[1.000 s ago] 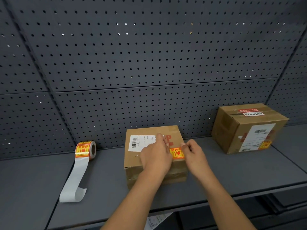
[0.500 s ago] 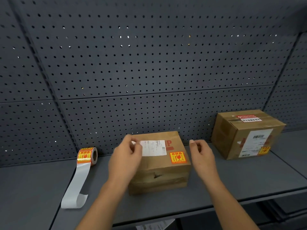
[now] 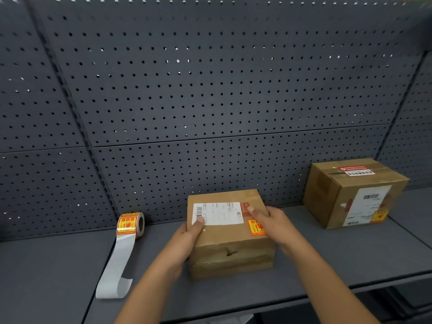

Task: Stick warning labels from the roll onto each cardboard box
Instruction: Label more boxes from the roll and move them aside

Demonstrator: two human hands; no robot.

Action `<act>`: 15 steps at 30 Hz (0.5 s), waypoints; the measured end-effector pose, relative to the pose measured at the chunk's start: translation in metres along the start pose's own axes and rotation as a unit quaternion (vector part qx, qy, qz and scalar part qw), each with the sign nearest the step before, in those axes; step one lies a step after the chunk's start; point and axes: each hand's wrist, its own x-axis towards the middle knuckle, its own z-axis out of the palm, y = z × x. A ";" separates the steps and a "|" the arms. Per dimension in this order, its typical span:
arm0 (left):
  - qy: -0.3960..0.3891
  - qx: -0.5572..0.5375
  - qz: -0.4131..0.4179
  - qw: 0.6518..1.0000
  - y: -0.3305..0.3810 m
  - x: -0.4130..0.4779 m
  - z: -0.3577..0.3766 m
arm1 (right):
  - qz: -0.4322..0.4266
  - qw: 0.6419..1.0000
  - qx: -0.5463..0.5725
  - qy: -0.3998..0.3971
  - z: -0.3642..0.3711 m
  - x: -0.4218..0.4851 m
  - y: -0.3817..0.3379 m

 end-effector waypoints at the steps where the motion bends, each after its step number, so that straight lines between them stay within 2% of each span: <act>1: -0.007 -0.014 -0.003 1.000 0.001 -0.001 0.000 | -0.002 1.000 0.006 -0.004 0.000 -0.001 0.000; 8: -0.021 -0.083 0.011 0.996 0.003 -0.009 0.006 | -0.016 0.999 0.031 -0.012 -0.003 -0.014 -0.006; 12: -0.053 0.002 0.126 0.991 0.005 -0.020 -0.004 | -0.094 0.995 0.045 0.012 -0.008 -0.031 -0.009; 15: -0.059 0.061 0.194 0.977 0.005 -0.022 -0.009 | -0.153 0.986 0.071 -0.007 -0.013 -0.039 -0.010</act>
